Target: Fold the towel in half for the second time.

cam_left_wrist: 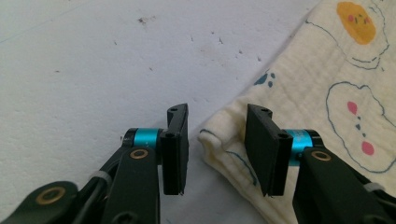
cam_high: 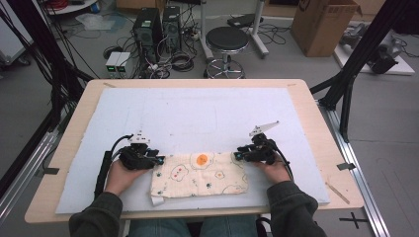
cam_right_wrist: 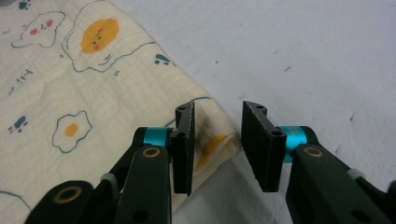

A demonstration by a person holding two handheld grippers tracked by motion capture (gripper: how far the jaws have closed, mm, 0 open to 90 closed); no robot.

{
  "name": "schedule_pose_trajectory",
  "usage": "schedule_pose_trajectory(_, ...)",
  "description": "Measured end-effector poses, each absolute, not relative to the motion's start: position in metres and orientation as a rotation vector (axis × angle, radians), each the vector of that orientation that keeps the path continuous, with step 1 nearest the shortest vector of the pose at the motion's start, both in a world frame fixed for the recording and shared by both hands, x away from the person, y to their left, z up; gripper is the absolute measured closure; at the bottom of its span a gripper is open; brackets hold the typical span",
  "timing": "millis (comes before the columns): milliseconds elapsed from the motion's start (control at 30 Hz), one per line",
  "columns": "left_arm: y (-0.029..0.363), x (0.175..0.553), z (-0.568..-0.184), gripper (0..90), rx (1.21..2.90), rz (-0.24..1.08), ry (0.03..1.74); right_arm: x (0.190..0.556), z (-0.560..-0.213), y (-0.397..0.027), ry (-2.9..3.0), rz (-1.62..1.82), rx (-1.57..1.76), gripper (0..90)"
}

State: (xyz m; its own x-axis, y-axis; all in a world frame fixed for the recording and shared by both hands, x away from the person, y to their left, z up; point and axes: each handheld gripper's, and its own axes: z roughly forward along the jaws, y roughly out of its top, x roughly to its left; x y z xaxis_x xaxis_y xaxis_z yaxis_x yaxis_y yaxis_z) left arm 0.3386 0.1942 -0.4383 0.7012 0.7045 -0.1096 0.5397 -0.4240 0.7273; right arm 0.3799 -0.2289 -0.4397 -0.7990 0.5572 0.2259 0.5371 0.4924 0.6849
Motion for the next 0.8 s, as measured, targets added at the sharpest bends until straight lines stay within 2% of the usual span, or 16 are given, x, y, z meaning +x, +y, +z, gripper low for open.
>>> schedule_pose_trajectory(133, 0.1937, 0.3380, -0.4382, 65.6, 2.136, 0.286, 0.942, 0.3775, -0.4391, -0.2263, 2.688, 1.188, 0.956, 69.4)
schedule_pose_trajectory(333, 0.1910, 0.3352, -0.4375, 80.1, 2.153, 0.273, 0.911, 0.3747, -0.4399, -0.2259, 2.682, 1.187, 0.958, 77.4)
schedule_pose_trajectory(400, 0.1909, 0.3347, -0.4374, 82.5, 2.155, 0.277, 0.904, 0.3748, -0.4406, -0.2264, 2.695, 1.202, 0.953, 81.1)
schedule_pose_trajectory(800, 0.1942, 0.3333, -0.4337, 84.7, 2.129, 0.319, 0.922, 0.3746, -0.4403, -0.2282, 2.710, 1.251, 0.957, 83.3)
